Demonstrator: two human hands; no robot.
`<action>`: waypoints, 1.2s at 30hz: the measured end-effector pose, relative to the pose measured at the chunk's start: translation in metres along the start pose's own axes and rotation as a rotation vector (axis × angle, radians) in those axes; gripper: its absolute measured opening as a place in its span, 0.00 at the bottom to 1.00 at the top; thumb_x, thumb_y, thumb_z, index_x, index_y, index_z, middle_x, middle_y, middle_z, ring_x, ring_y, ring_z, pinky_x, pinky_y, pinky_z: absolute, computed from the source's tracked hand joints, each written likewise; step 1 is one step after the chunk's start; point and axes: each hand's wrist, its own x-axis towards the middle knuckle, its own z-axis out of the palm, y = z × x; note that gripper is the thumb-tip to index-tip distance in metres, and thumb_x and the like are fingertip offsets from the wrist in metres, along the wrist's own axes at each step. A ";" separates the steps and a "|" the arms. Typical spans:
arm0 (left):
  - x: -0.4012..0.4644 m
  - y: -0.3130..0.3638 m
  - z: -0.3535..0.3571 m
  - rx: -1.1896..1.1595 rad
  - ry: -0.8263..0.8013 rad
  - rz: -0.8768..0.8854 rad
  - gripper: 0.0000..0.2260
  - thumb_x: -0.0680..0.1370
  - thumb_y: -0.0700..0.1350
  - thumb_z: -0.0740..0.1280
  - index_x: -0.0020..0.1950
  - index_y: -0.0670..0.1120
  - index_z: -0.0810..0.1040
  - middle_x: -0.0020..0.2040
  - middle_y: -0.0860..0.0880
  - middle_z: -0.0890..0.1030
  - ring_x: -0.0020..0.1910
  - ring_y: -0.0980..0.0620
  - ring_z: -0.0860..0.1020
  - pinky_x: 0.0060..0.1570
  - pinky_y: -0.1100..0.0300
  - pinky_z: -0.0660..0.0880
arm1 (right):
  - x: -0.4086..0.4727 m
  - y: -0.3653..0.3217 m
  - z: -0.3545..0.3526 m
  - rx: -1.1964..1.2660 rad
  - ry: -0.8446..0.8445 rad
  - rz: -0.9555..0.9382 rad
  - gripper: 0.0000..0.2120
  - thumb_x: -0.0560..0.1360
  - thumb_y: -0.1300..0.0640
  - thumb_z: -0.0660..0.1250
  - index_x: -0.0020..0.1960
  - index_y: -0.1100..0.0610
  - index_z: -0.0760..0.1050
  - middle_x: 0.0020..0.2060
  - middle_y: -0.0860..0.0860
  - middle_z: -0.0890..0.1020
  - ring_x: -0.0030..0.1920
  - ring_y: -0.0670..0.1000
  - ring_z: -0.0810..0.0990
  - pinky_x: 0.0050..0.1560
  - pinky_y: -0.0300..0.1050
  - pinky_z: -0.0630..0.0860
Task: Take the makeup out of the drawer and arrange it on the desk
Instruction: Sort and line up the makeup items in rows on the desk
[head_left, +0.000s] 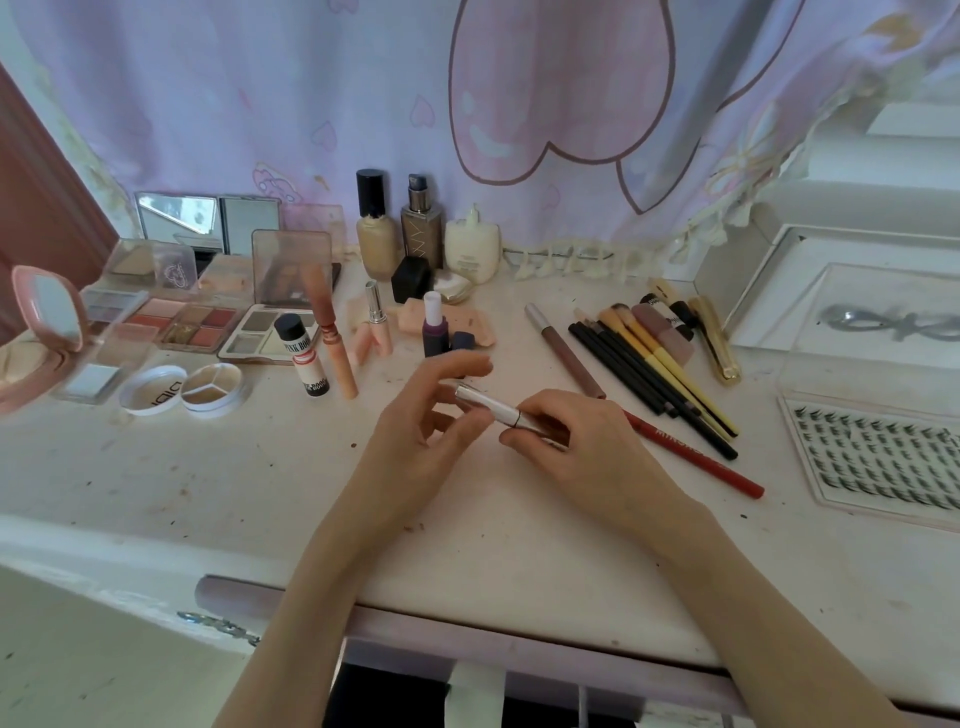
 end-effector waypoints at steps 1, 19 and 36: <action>0.000 -0.002 -0.001 0.007 -0.020 0.024 0.12 0.76 0.37 0.65 0.56 0.51 0.75 0.50 0.55 0.78 0.47 0.59 0.77 0.47 0.68 0.73 | 0.000 0.000 -0.001 0.003 0.005 -0.002 0.07 0.74 0.52 0.68 0.46 0.56 0.78 0.32 0.41 0.72 0.34 0.41 0.71 0.38 0.29 0.66; -0.001 0.001 0.001 -0.182 0.165 -0.116 0.05 0.71 0.44 0.68 0.45 0.46 0.77 0.35 0.56 0.80 0.33 0.62 0.76 0.34 0.73 0.70 | 0.000 -0.008 -0.001 0.073 -0.017 -0.072 0.08 0.76 0.58 0.65 0.52 0.60 0.78 0.35 0.42 0.72 0.34 0.39 0.70 0.40 0.29 0.67; -0.004 0.004 -0.001 -0.219 0.196 -0.069 0.11 0.68 0.52 0.68 0.47 0.48 0.76 0.40 0.57 0.81 0.36 0.61 0.76 0.37 0.70 0.71 | -0.002 -0.009 0.000 0.101 -0.036 -0.058 0.05 0.76 0.59 0.64 0.50 0.60 0.76 0.36 0.40 0.70 0.38 0.35 0.71 0.41 0.26 0.66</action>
